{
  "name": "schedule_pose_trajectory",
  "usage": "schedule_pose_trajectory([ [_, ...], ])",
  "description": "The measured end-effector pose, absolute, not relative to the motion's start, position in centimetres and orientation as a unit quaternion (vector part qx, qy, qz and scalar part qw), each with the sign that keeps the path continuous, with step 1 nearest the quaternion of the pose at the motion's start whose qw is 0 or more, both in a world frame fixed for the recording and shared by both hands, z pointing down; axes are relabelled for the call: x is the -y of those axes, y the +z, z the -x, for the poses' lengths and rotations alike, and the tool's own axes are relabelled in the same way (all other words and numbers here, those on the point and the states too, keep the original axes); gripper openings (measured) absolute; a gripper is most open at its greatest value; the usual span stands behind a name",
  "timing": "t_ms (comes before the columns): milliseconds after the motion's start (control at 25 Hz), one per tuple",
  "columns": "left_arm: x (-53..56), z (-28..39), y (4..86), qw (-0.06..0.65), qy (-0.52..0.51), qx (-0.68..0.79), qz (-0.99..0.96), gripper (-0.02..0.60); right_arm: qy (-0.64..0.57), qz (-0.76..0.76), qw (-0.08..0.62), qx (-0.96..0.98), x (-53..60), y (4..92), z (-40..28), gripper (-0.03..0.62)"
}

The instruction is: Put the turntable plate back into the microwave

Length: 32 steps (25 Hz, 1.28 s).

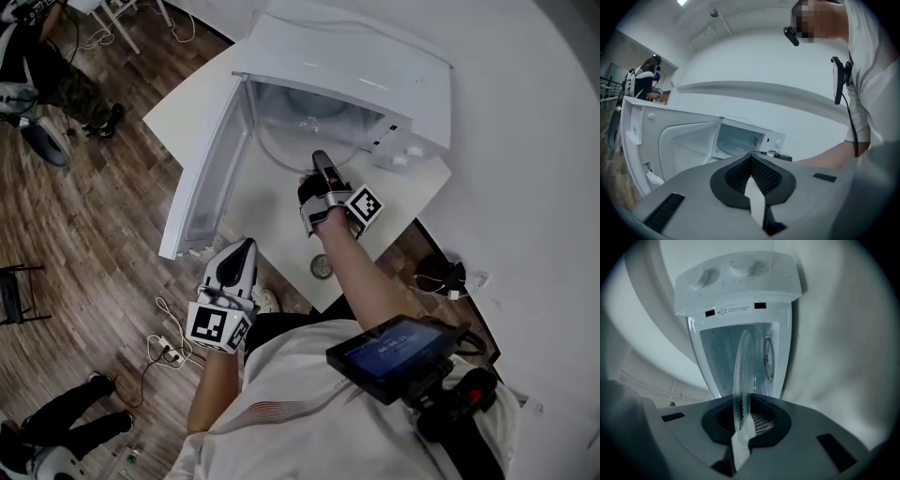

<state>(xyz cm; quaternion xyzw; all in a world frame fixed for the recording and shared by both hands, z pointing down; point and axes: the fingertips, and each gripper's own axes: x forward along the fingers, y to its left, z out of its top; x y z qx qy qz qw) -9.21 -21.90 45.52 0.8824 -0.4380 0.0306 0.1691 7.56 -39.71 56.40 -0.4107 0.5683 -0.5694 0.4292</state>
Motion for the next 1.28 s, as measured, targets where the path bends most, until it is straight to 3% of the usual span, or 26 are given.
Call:
schedule_pose_trajectory([
  [1280,22.4,10.4,47.9,0.213,0.033,0.472,-0.855,0.011,-0.546,0.516,0.478,-0.455,52.6,58.9,-10.5,0.030],
])
